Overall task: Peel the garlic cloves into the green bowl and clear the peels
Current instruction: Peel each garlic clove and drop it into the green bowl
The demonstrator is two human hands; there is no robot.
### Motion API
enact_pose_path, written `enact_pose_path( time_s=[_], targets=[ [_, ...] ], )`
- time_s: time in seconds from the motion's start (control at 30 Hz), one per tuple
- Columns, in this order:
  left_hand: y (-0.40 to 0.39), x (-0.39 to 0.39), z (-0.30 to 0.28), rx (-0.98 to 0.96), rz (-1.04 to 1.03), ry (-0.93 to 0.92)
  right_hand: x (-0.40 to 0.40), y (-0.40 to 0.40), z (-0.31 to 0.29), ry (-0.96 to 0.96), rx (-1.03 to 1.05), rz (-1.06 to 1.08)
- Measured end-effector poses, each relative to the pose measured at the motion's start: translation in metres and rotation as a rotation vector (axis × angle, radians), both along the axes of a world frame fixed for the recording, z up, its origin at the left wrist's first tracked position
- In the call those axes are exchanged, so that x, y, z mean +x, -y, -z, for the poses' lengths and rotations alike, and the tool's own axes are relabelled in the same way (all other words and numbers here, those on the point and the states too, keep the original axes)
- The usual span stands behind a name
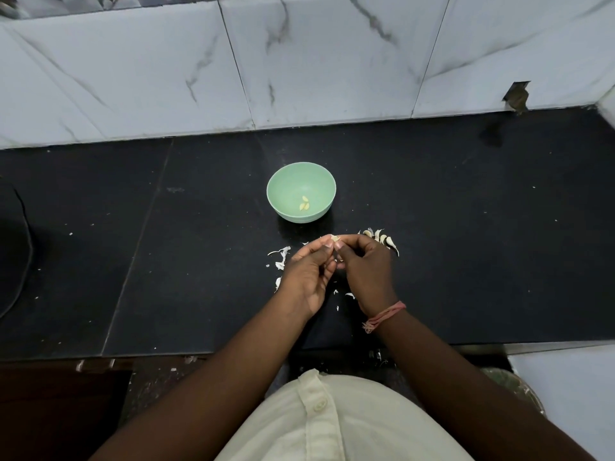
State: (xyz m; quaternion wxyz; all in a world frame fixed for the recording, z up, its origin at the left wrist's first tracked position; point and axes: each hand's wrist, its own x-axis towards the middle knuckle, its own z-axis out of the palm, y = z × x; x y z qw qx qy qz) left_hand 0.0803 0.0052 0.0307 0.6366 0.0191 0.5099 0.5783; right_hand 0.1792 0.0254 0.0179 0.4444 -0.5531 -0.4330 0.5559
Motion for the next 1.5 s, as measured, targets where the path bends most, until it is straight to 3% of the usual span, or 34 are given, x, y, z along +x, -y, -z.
enact_pose_path(
  time_s=[0.13, 0.3, 0.4, 0.57, 0.83, 1.0, 1.2, 1.5],
  targets=[
    [0.001, -0.001, 0.000, 0.016, 0.039, -0.020, 0.004, -0.002, -0.001, 0.005, 0.006, -0.008],
    [0.005, -0.001, -0.002, 0.078, 0.115, -0.323, 0.003, -0.001, 0.001, 0.233, 0.159, -0.032],
    [0.006, -0.004, -0.002, 0.087, 0.118, -0.392, 0.001, 0.000, 0.000, 0.273, 0.204, -0.052],
    [0.002, -0.005, -0.004, -0.007, 0.095, -0.253, 0.001, -0.004, -0.001, 0.128, 0.086, -0.055],
    [-0.002, -0.007, -0.007, -0.072, 0.000, 0.130, -0.003, -0.005, -0.002, -0.192, -0.124, 0.004],
    [-0.006, -0.012, -0.004, -0.068, -0.074, 0.122, -0.005, -0.001, -0.003, -0.008, -0.004, -0.045],
    [-0.004, -0.012, -0.003, -0.070, -0.059, 0.069, 0.001, -0.007, 0.003, 0.091, 0.054, 0.062],
    [-0.004, -0.007, -0.008, -0.044, -0.050, -0.052, -0.008, 0.004, -0.005, 0.290, 0.221, -0.111]
  ],
)
